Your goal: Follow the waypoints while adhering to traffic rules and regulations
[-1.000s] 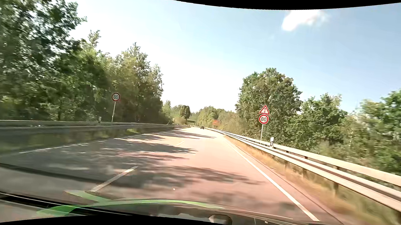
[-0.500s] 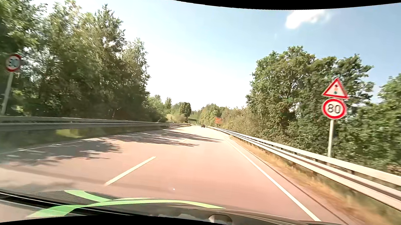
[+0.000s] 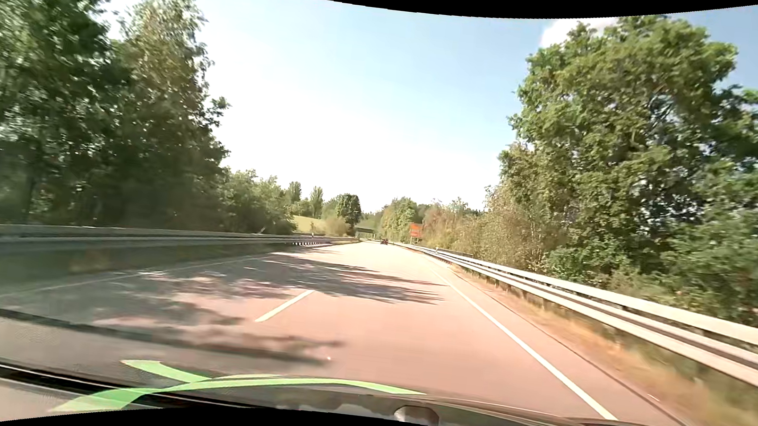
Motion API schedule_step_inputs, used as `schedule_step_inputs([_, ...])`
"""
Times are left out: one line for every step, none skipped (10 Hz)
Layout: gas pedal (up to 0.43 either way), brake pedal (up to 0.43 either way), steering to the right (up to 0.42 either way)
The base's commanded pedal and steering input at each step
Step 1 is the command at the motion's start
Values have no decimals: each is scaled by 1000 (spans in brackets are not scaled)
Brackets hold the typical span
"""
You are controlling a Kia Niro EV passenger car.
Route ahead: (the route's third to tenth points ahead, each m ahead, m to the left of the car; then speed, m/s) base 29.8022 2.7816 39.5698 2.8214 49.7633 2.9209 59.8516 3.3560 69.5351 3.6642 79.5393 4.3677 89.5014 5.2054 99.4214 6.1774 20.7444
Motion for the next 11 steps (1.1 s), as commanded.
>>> schedule_step_inputs([248,0,-3])
schedule_step_inputs([248,0,-3])
schedule_step_inputs([248,0,-3])
schedule_step_inputs([248,0,-3])
schedule_step_inputs([248,0,-3])
schedule_step_inputs([248,0,-4])
schedule_step_inputs([248,0,-4])
schedule_step_inputs([248,0,-5])
schedule_step_inputs([248,0,-5])
schedule_step_inputs([248,0,-6])
schedule_step_inputs([260,0,-7])
